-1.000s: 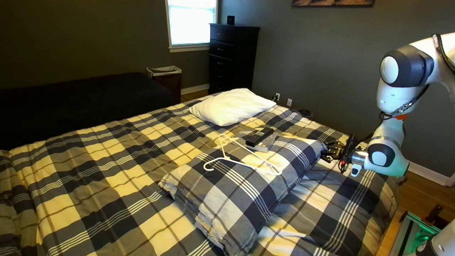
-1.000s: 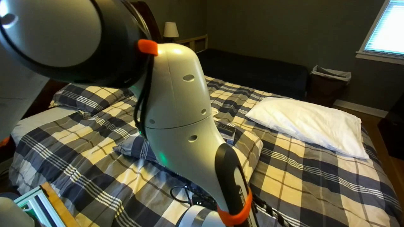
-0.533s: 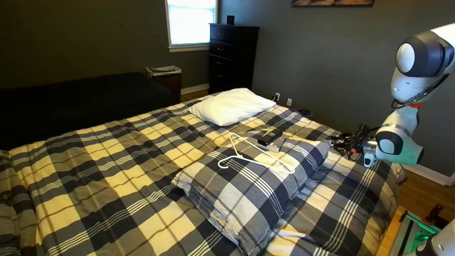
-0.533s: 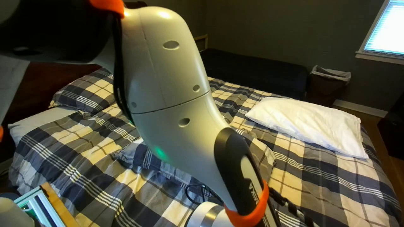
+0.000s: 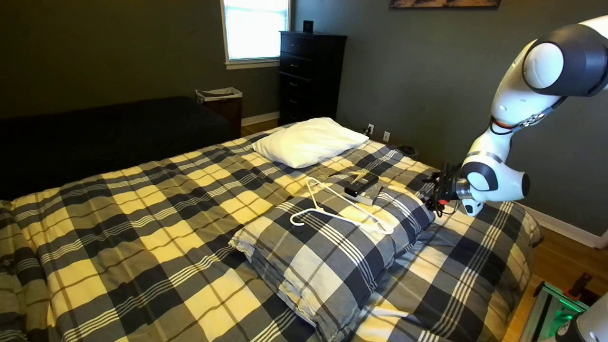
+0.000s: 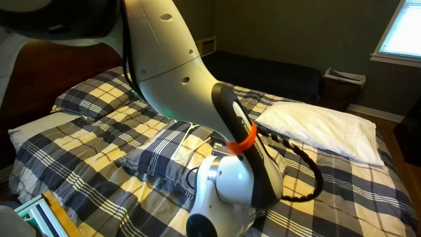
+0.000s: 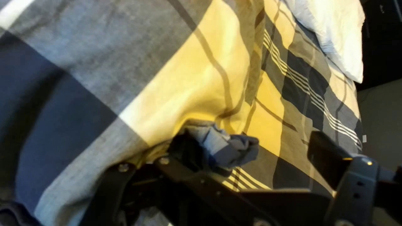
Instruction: Slide the pillow diagonally to the right of the the bed by pulling the bottom right corner of the pillow
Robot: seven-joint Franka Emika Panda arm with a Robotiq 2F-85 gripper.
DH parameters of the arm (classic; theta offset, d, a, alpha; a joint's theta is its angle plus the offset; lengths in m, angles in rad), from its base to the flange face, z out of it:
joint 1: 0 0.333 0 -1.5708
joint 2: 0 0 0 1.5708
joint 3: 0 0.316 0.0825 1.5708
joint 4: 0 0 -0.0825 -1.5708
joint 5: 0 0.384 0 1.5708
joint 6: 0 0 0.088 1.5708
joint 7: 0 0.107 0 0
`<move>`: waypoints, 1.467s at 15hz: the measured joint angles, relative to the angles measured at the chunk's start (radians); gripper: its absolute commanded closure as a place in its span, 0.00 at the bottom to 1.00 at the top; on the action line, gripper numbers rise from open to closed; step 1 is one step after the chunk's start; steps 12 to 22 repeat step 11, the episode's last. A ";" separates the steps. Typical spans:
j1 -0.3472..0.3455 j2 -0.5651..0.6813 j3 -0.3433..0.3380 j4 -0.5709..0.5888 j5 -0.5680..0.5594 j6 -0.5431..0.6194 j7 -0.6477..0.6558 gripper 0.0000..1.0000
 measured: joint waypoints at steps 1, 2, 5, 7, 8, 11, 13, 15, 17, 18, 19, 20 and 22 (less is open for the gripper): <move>0.027 -0.029 -0.006 -0.014 0.028 0.057 -0.061 0.00; 0.055 -0.063 -0.015 -0.034 0.060 0.106 -0.130 0.00; 0.117 -0.192 -0.052 -0.118 0.116 0.176 -0.325 0.00; 0.133 -0.298 -0.072 -0.186 0.117 0.179 -0.438 0.00; 0.140 -0.355 -0.085 -0.218 0.117 0.177 -0.489 0.00; 0.106 -0.518 -0.074 -0.301 0.109 0.156 -0.606 0.00; 0.106 -0.518 -0.074 -0.301 0.109 0.156 -0.606 0.00; 0.106 -0.518 -0.074 -0.301 0.109 0.156 -0.606 0.00; 0.106 -0.518 -0.074 -0.301 0.109 0.156 -0.606 0.00; 0.106 -0.518 -0.074 -0.301 0.109 0.156 -0.606 0.00; 0.106 -0.518 -0.074 -0.301 0.109 0.156 -0.606 0.00; 0.106 -0.518 -0.074 -0.301 0.109 0.156 -0.606 0.00; 0.106 -0.518 -0.074 -0.301 0.109 0.156 -0.606 0.00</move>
